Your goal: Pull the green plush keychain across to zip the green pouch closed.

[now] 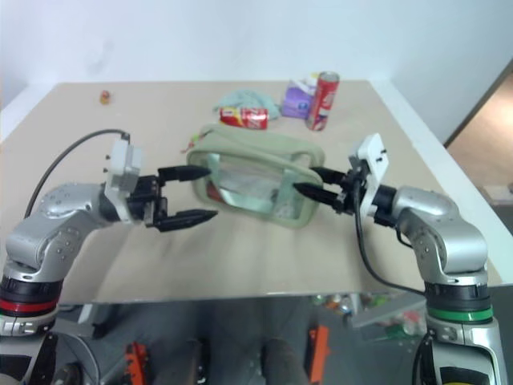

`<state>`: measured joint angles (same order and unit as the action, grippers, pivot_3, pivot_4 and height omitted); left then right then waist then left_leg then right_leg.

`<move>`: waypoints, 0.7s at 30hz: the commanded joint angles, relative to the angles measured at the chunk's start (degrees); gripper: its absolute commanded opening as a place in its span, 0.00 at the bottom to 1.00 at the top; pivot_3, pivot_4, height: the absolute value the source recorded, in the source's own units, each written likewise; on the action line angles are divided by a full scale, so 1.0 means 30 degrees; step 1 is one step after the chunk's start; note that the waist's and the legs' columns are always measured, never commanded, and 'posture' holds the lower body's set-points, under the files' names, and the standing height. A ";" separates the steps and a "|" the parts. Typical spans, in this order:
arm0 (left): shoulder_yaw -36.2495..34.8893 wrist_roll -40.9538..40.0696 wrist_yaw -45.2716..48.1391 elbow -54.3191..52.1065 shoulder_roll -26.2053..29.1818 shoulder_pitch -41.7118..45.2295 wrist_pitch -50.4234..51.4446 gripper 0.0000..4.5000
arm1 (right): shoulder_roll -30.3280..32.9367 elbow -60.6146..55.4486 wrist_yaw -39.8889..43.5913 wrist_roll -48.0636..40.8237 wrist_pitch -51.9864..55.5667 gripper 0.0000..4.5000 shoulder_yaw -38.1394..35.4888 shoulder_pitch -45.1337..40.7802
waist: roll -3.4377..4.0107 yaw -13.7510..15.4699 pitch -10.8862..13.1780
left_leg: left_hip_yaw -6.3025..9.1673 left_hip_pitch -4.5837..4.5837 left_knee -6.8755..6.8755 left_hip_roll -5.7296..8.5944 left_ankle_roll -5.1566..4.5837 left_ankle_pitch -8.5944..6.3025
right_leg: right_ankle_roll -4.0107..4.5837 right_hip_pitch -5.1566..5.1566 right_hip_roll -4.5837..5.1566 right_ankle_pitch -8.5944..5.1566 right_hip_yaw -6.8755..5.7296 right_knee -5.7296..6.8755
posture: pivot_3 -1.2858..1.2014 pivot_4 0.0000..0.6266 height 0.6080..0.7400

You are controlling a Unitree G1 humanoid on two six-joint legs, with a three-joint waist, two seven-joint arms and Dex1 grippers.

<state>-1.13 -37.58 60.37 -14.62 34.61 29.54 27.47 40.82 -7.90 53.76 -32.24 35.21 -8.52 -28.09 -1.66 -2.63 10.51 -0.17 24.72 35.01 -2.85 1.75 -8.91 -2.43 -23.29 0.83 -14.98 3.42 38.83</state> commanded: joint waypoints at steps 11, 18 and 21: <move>-0.0480 0.0110 -0.0384 -0.0413 0.0223 0.0006 -0.0401 1.00 | 0.0200 0.2395 0.3582 0.1736 -0.4165 0.01 0.1981 -0.3529 | 0.0002 -0.0117 0.0002 | -0.0012 -0.0030 0.0000 -0.0032 0.0000 0.0000 | 0.0031 -0.0004 -0.0054 0.0027 0.0031 0.0004 | 0.52 0.24 1.00; -0.0553 0.0195 -0.0303 -0.0493 0.0328 -0.0175 -0.0355 1.00 | 0.0552 0.5970 0.7562 0.2445 -0.6317 0.01 0.3001 -0.6674 | 0.0002 -0.0009 0.0002 | 0.0009 0.0000 -0.0002 -0.0069 0.0005 -0.0003 | 0.0052 -0.0019 -0.0101 0.0021 0.0018 -0.0001 | 0.52 0.24 1.00; -0.0680 0.0185 -0.0353 -0.0584 0.0460 -0.0334 -0.0273 1.00 | 0.0757 0.6788 0.8733 0.2700 -0.6715 0.01 0.3249 -0.6919 | 0.0003 0.0007 0.0002 | 0.0008 0.0014 -0.0002 -0.0064 0.0016 -0.0019 | 0.0039 -0.0020 -0.0092 0.0010 0.0020 -0.0017 | 0.52 0.24 1.00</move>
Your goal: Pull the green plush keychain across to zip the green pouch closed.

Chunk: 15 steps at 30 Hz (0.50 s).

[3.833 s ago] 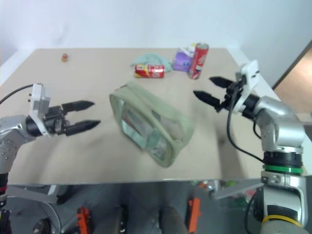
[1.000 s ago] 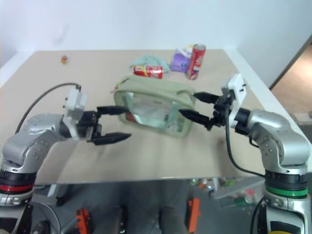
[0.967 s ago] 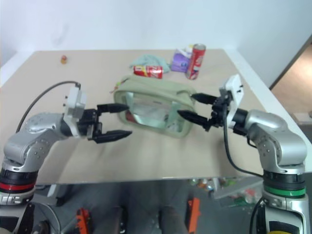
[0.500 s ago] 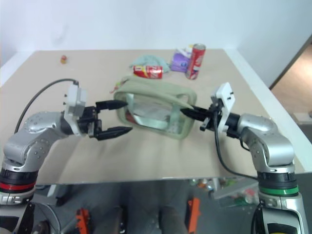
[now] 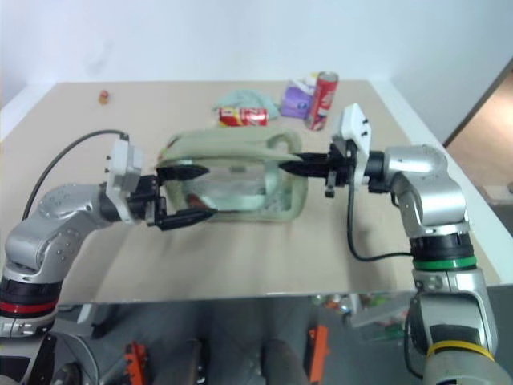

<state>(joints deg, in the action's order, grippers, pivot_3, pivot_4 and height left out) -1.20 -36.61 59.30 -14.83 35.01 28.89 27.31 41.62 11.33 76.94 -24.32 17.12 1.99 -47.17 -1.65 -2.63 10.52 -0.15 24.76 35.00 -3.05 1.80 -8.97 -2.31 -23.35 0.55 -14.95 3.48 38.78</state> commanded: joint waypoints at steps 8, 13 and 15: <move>-0.0994 -0.0354 -0.0342 -0.1119 0.0605 -0.0673 0.0134 1.00 | 0.0438 -0.0956 -0.0756 -0.0056 -0.0046 0.01 -0.1272 0.0713 | 0.0001 0.0014 0.0000 | 0.0005 -0.0006 0.0001 0.0002 0.0003 -0.0005 | 0.0005 0.0004 0.0005 -0.0001 -0.0005 0.0005 | 0.52 0.24 1.00; -0.0983 -0.0389 -0.0290 -0.1000 0.0753 -0.0525 0.0218 1.00 | 0.1167 -0.2889 -0.1417 -0.0736 0.1189 0.01 -0.2013 0.1433 | 0.0002 0.0032 0.0001 | 0.0004 -0.0006 0.0002 0.0002 0.0004 -0.0004 | 0.0007 0.0001 0.0005 0.0003 -0.0004 0.0007 | 0.52 0.24 1.00; -0.0847 -0.0353 -0.0192 -0.0806 0.0713 -0.0342 0.0186 1.00 | 0.1163 -0.3413 -0.1729 -0.0932 0.1588 0.01 -0.2156 0.2043 | 0.0000 0.0034 0.0000 | 0.0005 -0.0005 0.0002 0.0001 0.0004 -0.0004 | 0.0004 0.0004 0.0006 0.0000 -0.0005 0.0006 | 0.52 0.24 1.00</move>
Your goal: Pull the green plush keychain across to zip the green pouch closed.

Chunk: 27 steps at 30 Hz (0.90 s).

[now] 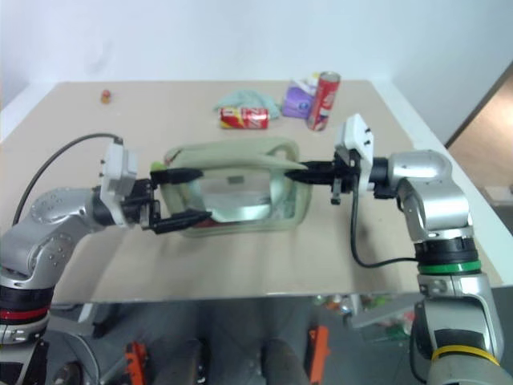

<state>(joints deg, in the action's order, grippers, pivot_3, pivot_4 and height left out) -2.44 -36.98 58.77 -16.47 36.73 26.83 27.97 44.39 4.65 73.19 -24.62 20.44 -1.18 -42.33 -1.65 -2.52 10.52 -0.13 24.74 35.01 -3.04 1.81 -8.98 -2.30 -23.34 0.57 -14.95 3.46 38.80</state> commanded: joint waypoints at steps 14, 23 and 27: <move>-0.0726 -0.1286 -0.0219 0.0920 -0.0685 0.1647 0.1037 1.00 | -0.0257 -0.1494 -0.0699 -0.0605 0.0065 0.01 -0.0582 0.2093 | 0.0000 -0.0057 0.0000 | -0.0010 -0.0030 0.0002 -0.0010 -0.0001 0.0001 | 0.0013 0.0005 -0.0024 0.0012 0.0025 0.0014 | 0.52 0.24 1.00; -0.4973 -0.1935 -0.1833 0.4573 0.1806 0.2574 0.1702 1.00 | 0.0036 -0.2130 -0.0743 -0.0716 -0.0125 0.01 -0.0791 0.3192 | 0.0001 -0.0109 -0.0001 | -0.0010 -0.0067 -0.0002 -0.0062 -0.0001 0.0001 | 0.0042 0.0009 -0.0085 0.0009 0.0030 0.0045 | 0.52 0.24 1.00; -0.3401 0.1568 -0.0090 0.7584 0.2580 0.2091 -0.2232 1.00 | 0.0174 -0.1892 -0.0626 -0.0491 -0.0501 0.01 -0.0674 0.3163 | -0.0001 -0.0067 -0.0002 | -0.0018 -0.0070 0.0003 -0.0058 0.0007 0.0005 | 0.0047 0.0017 -0.0077 0.0013 0.0029 0.0044 | 0.52 0.24 1.00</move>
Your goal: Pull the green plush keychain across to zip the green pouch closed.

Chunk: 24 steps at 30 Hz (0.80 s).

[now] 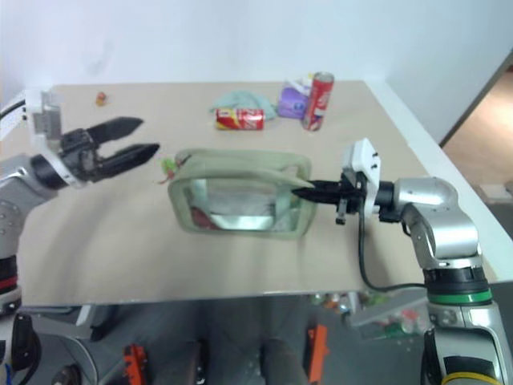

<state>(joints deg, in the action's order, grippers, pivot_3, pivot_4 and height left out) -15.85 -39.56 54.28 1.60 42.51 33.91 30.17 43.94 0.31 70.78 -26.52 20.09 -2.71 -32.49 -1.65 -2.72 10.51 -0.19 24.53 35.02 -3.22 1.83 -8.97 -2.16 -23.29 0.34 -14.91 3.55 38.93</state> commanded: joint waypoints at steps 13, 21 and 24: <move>0.3814 0.5969 0.6930 1.0925 -0.0095 0.4059 -0.8610 1.00 | 0.0811 -0.0202 0.0401 0.0206 -0.0500 0.01 -0.0335 -0.0288 | -0.0004 0.0054 -0.0002 | -0.0010 0.0047 -0.0004 0.0000 0.0002 0.0000 | 0.0009 -0.0037 0.0005 -0.0010 -0.0014 -0.0004 | 0.52 0.24 1.00; 0.4002 0.7265 0.7814 1.4889 -0.1322 0.6192 -1.0984 1.00 | 0.1078 -0.0389 0.0369 0.0256 -0.0455 0.01 -0.0480 -0.0014 | -0.0004 0.0053 -0.0001 | -0.0001 0.0063 -0.0002 0.0004 0.0002 0.0000 | -0.0002 -0.0041 0.0006 -0.0017 -0.0023 -0.0004 | 0.52 0.24 1.00; 0.4086 0.7629 0.8076 1.5901 -0.1762 0.6642 -1.1847 1.00 | 0.1251 -0.0405 0.0389 0.0268 -0.0475 0.01 -0.0554 0.0127 | -0.0004 0.0057 -0.0001 | 0.0000 0.0066 0.0000 0.0008 0.0002 0.0000 | -0.0005 -0.0041 0.0009 -0.0018 -0.0022 -0.0004 | 0.52 0.24 1.00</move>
<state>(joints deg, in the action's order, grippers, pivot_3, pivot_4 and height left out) -3.07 -17.36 77.84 48.43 37.18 51.87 -2.86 46.11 0.33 72.01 -25.74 18.91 -2.66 -32.19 -1.67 -2.55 10.51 -0.19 24.73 35.02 -3.19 1.83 -8.97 -2.17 -23.41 0.37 -14.96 3.48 38.92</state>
